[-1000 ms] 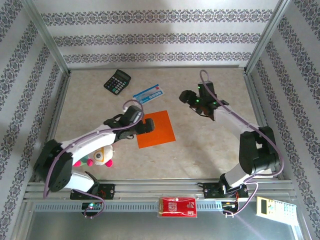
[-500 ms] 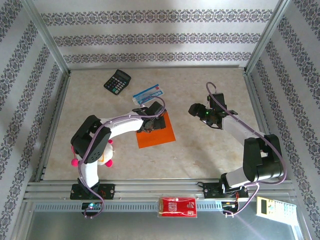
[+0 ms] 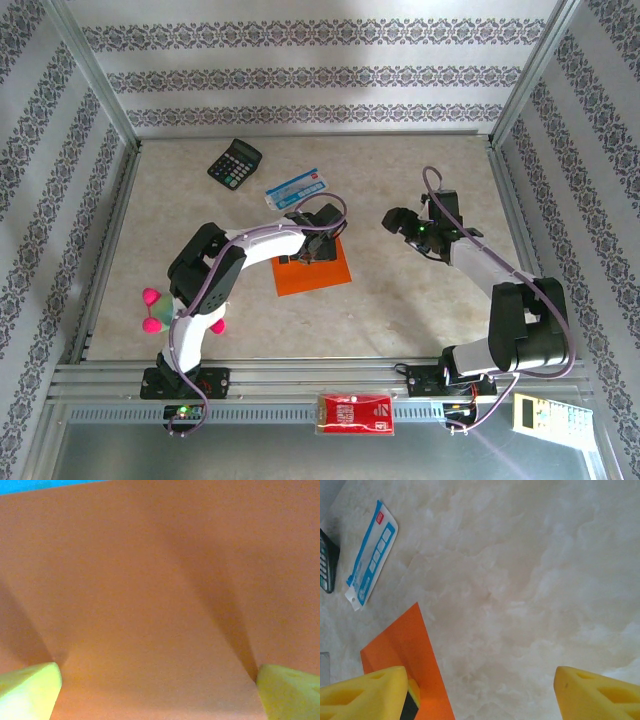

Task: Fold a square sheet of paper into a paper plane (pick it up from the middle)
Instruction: Fold the paper in half at the center of the table.

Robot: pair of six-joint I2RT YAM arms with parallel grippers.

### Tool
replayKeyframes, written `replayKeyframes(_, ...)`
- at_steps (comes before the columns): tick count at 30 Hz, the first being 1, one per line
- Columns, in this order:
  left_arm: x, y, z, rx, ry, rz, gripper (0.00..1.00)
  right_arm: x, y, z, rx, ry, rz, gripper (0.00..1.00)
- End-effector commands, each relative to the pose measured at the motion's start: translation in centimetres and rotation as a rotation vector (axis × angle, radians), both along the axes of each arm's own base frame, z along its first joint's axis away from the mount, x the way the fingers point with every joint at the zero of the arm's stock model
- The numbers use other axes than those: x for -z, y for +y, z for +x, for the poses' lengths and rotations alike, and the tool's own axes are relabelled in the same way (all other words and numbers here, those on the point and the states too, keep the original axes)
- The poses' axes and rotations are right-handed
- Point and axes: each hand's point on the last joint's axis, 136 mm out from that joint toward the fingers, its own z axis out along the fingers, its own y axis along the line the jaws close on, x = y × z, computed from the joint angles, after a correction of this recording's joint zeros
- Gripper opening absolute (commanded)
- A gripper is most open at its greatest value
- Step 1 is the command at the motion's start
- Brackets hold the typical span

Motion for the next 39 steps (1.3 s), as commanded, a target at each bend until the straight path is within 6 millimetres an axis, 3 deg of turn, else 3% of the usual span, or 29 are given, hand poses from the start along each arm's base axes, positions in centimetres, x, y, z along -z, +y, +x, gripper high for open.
replayKeyframes(1, 1.8, -0.5, -1.4, 0.221, 0.097, 0.033, 0.99, -0.7, -0.2, -0.1, 0.006, -0.027, 0.019, 0.77)
replayKeyframes(6, 1.1, -0.5, -0.6, 0.469, 0.086, 0.022, 0.98, -0.4, -0.8, -0.2, 0.014, -0.007, 0.004, 0.77)
replayKeyframes(10, -0.5, -0.7, 0.2, 0.635, 0.045, 0.029, 0.99, 0.0, -1.5, -0.6, 0.027, 0.014, -0.013, 0.78)
replayKeyframes(13, -3.2, -0.5, 1.1, 0.613, -0.006, 0.044, 1.00, 0.0, -1.8, -1.1, 0.036, 0.019, -0.028, 0.78)
replayKeyframes(16, -5.0, 0.3, 1.0, 0.431, 0.003, 0.016, 1.00, -0.2, -2.1, -1.5, 0.041, 0.020, -0.044, 0.78)
replayKeyframes(18, -4.8, 0.4, 0.4, 0.333, 0.037, -0.021, 1.00, -0.3, -2.2, -1.5, 0.044, 0.021, -0.048, 0.78)
replayKeyframes(24, -3.5, 0.5, 0.1, 0.273, 0.082, -0.020, 1.00, -0.2, -1.8, -1.1, 0.029, 0.029, -0.031, 0.78)
replayKeyframes(31, -2.5, -0.4, 0.7, 0.338, 0.148, 0.009, 1.00, -0.1, -1.8, -1.1, 0.022, 0.028, -0.039, 0.78)
replayKeyframes(39, -1.2, 0.2, 1.0, 0.370, 0.215, 0.030, 1.00, -0.1, -1.9, -1.4, 0.020, 0.025, -0.048, 0.79)
